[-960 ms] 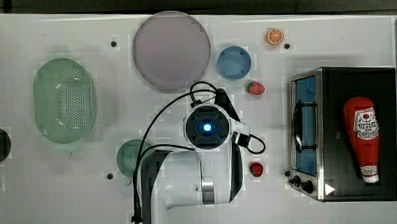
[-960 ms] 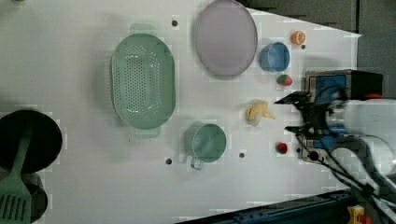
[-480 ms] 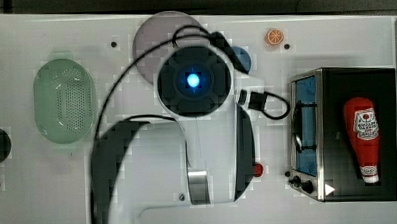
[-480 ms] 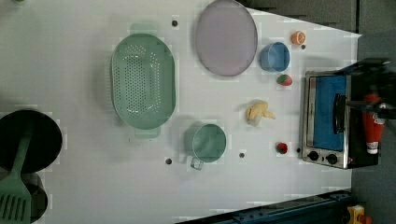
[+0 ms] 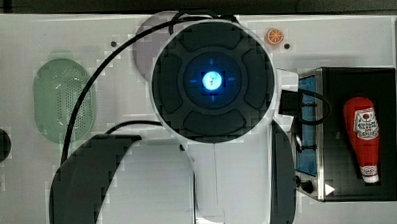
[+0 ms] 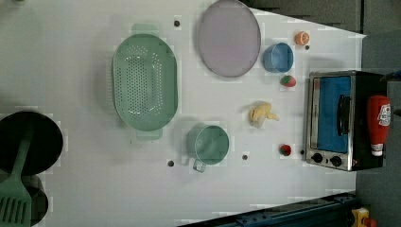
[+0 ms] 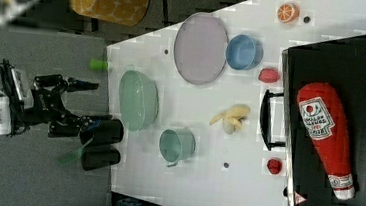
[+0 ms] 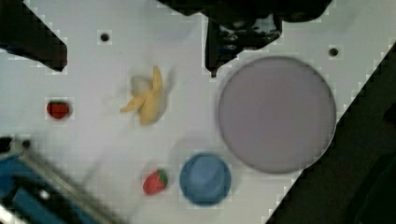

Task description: Pick banana from plate and place on table.

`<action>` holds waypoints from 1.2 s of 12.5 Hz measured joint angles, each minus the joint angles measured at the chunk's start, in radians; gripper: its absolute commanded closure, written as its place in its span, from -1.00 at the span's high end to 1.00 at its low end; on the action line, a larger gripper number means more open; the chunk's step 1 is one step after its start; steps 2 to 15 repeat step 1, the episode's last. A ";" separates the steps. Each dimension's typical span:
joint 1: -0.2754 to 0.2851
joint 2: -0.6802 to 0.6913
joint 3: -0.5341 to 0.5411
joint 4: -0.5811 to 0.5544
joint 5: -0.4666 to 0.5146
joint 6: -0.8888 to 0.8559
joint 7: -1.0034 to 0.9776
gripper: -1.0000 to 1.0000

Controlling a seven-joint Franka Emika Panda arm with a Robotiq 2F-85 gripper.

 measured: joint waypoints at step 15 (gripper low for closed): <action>0.001 0.000 0.000 0.003 0.001 -0.002 -0.007 1.00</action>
